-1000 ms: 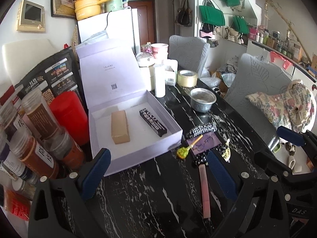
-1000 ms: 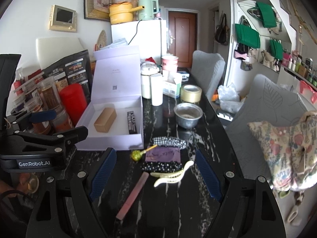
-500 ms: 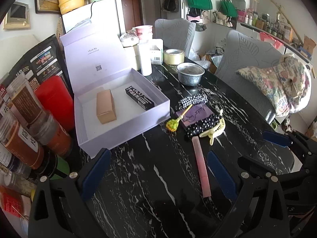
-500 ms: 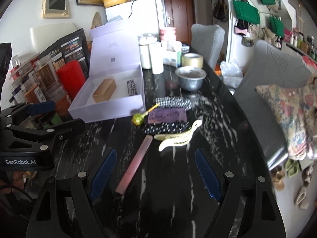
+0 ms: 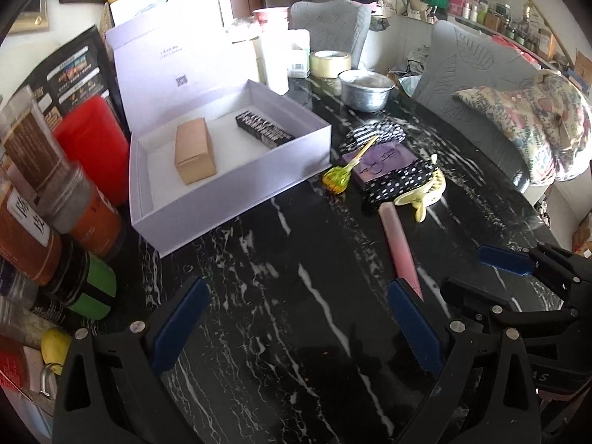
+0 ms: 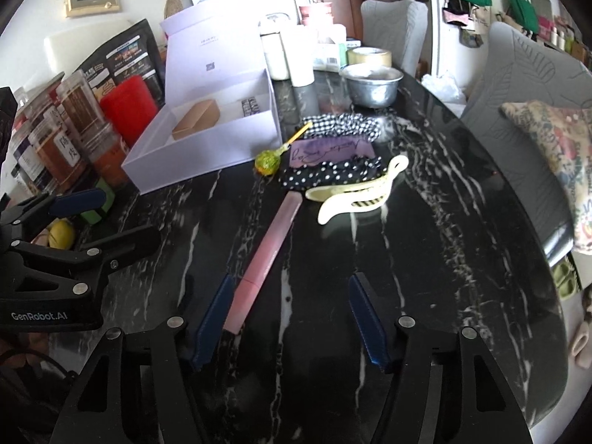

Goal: Organize rigid objects
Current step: 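Grasp the pink lip-gloss tube with the right tool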

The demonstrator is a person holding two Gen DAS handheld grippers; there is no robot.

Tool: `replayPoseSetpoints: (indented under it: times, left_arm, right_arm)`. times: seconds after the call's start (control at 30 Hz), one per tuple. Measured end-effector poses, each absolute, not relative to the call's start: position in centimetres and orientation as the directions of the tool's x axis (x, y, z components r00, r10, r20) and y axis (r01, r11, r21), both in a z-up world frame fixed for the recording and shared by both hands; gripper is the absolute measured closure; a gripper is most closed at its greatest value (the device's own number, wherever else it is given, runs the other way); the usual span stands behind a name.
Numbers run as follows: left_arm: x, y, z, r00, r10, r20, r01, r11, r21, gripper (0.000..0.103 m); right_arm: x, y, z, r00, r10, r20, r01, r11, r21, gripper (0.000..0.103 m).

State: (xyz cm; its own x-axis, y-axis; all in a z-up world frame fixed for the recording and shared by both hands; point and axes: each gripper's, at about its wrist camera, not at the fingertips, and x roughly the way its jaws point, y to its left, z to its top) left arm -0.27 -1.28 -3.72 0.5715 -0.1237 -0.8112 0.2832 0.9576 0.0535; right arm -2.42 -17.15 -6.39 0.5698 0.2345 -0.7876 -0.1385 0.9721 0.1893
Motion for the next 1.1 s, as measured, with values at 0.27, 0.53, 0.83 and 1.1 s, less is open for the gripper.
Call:
replayPoseSetpoints:
  times: [0.27, 0.53, 0.83, 1.1]
  left_arm:
    - [0.6, 0.0, -5.3, 0.555, -0.106, -0.825, 0.273, 0.960, 0.061, 0.003]
    - [1.9, 0.9, -5.6, 0.558, -0.103, -0.824, 0.261, 0.964, 0.056, 0.003]
    - [3.2, -0.2, -5.9, 0.538, -0.142, -0.831, 0.285, 0.958, 0.021, 0.003]
    - [3.7, -3.6, -5.5, 0.512, -0.228, -0.828, 0.355, 0.934, -0.038, 0.003]
  right_arm:
    - [-0.4, -15.2, -8.8, 0.515, 0.259, -0.817, -0.157, 0.966, 0.207, 0.052]
    - [1.1, -13.4, -9.2, 0.525, 0.218, -0.823, -0.180, 0.973, 0.143, 0.062]
    - [1.0, -13.8, -9.5, 0.516, 0.200, -0.833, -0.212, 0.972, 0.102, 0.089]
    - [-1.2, -17.0, -9.4, 0.498, 0.188, -0.847, -0.181, 0.977, 0.110, 0.090]
